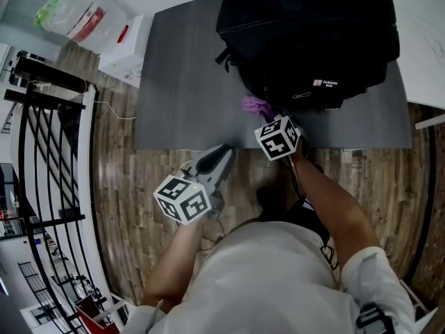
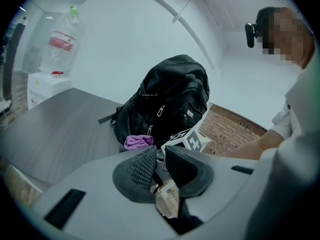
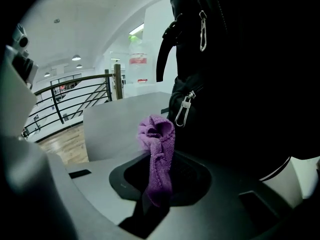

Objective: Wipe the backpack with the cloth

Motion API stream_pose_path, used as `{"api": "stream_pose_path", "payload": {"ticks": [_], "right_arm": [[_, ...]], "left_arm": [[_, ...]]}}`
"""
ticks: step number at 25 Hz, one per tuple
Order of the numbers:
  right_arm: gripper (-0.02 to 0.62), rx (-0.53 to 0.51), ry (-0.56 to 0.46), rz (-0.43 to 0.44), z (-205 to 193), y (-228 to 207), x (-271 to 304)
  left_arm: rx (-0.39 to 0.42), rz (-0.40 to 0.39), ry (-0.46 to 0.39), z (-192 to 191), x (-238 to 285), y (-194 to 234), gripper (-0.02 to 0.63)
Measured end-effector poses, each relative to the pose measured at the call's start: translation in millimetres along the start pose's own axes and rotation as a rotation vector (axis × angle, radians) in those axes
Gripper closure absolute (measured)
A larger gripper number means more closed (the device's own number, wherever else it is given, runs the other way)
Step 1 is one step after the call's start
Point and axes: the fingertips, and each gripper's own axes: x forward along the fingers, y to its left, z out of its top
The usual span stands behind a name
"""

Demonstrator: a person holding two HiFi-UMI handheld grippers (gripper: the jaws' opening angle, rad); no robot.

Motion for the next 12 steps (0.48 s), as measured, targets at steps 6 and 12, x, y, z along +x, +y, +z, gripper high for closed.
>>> {"api": "stream_pose_path", "payload": {"ticks": [6,12], "right_arm": [[0.517,-0.045,0.031,-0.017,-14.4,-18.6,4.5],[0.517,-0.05,0.052,-0.024,-29.3,-37.0,-2.2]], "left_arm": [[-0.001,0.002,0.002,5.1,10.5,-4.1,0.549],[-0.018,-0.013,0.003,6.7,27.8,-13.9,0.549]]}}
